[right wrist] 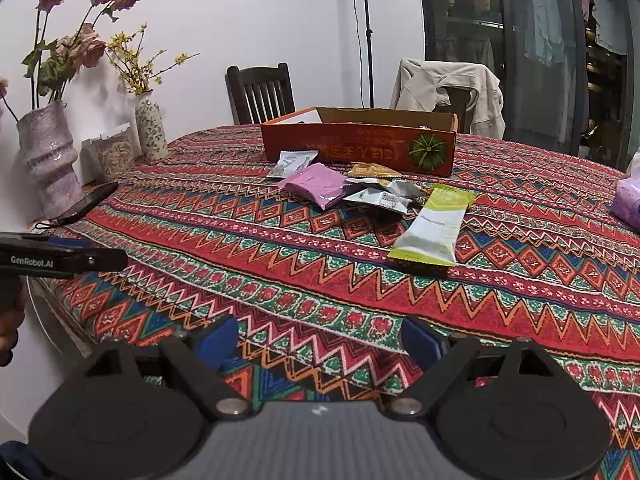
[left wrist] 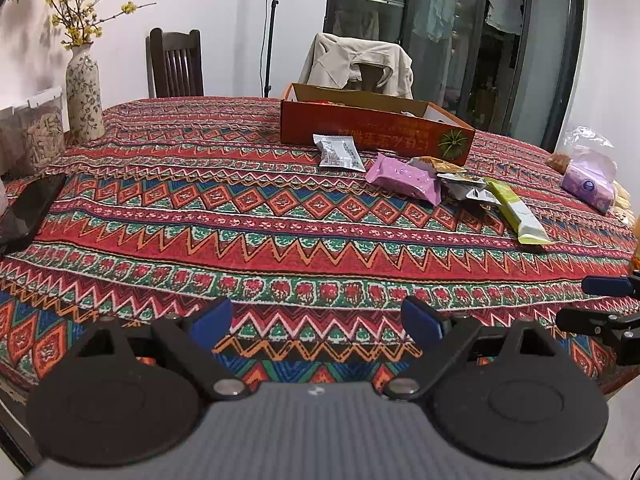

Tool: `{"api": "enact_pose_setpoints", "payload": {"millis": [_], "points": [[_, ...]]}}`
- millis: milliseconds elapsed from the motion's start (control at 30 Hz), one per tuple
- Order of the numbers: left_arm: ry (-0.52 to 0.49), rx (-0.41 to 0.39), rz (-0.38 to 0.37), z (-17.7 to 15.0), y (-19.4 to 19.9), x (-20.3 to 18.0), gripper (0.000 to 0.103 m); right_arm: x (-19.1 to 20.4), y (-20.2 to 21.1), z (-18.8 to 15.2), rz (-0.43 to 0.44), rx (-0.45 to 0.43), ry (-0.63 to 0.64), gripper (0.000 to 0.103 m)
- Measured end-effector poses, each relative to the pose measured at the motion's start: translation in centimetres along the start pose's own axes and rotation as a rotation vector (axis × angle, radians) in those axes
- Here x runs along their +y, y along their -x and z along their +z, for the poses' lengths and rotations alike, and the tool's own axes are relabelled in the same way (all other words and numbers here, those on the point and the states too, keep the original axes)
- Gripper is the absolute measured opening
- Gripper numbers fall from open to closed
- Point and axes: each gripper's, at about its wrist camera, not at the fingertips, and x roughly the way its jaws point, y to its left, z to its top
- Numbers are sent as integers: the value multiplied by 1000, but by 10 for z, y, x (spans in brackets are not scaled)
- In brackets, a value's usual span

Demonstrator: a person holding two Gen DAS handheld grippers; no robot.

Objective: Organize snacks
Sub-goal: 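Move both tools back toward the remaining snack pile, then grasp a pink packet with left tool while right tool grasps a gold cracker packet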

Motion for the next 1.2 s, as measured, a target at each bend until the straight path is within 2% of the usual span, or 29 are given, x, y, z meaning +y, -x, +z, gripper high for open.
{"api": "enact_pose_setpoints", "payload": {"millis": [167, 300, 367, 533, 633, 833, 900, 967, 1100, 1133, 1200], "points": [[-15, 33, -45, 10, -22, -10, 93, -7, -11, 4, -2, 0, -18, 88], [-86, 1, -102, 30, -46, -32, 93, -16, -19, 12, -14, -16, -31, 88], [-112, -8, -117, 44, -67, -40, 98, -21, -22, 16, -20, -28, -42, 88], [-195, 21, -168, 83, -127, -64, 98, -38, -30, 29, -38, -50, -63, 88], [-258, 18, -183, 101, -157, -82, 102, -50, -32, 41, -50, -77, -75, 88], [-362, 47, -150, 117, -210, -107, 102, -73, -43, 62, -85, -112, -107, 88], [-377, 61, -156, 118, -220, -109, 100, -79, -48, 68, -88, -111, -110, 88], [-360, 53, -186, 118, -220, -105, 83, -82, -55, 76, -87, -112, -103, 88], [-392, 17, -194, 113, -216, -103, 76, -84, -77, 97, -62, -114, -78, 88], [-395, 15, -187, 112, -213, -101, 72, -84, -86, 104, -47, -112, -75, 88], [-377, 33, -167, 114, -208, -96, 72, -85, -105, 117, -15, -100, -79, 88]]}}
